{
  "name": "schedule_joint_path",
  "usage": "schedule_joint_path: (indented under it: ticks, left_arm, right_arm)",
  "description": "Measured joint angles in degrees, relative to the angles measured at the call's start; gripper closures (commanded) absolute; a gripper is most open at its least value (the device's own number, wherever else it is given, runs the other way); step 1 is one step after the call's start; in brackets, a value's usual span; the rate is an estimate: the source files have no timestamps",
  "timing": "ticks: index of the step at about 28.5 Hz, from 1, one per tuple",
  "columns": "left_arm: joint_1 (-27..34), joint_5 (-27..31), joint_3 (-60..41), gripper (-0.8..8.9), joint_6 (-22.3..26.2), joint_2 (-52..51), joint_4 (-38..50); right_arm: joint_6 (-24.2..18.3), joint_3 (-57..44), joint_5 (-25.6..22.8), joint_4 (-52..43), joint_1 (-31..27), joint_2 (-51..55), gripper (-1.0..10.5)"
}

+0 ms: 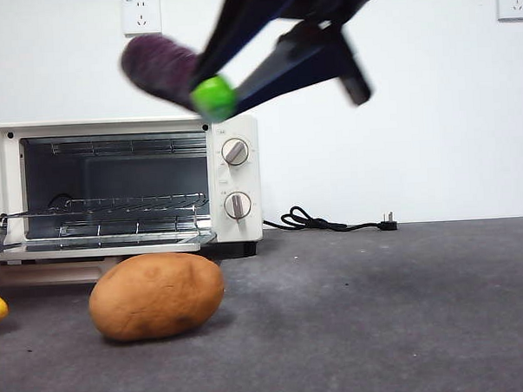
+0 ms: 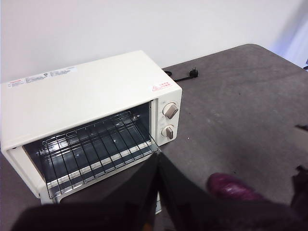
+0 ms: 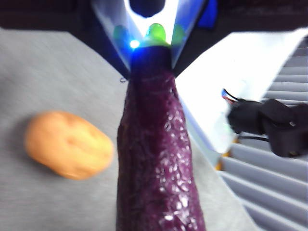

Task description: Take the eggplant from the table,put the eggplant in the oven

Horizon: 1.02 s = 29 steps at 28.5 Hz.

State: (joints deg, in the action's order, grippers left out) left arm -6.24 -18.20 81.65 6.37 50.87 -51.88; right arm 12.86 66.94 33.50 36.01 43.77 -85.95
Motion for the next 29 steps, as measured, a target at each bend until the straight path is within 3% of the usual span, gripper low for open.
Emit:
schedule_joint_path:
  ticks: [7,14,21,29]
  left_arm:
    - [0.0,0.0,0.0,8.19,0.0,-1.3,0.0]
    - [0.0,0.0,0.0,8.19,0.0,-3.1,0.0]
    - [0.0,0.0,0.0,8.19,0.0,-4.3,-0.6]
    - [0.0,0.0,0.0,8.19,0.0,-5.1,-1.1]
  right_arm:
    - [5.1,8.5,5.5,-3.2,1.1,-12.7,9.6]
    - [11.5,23.9,9.6,-5.3,1.9,-26.3,9.6]
    - [22.0,37.0,11.1,-9.9,1.9,-36.5,9.6]
    - [34.6,44.1,10.1,-17.2,0.9,-44.7,9.6]
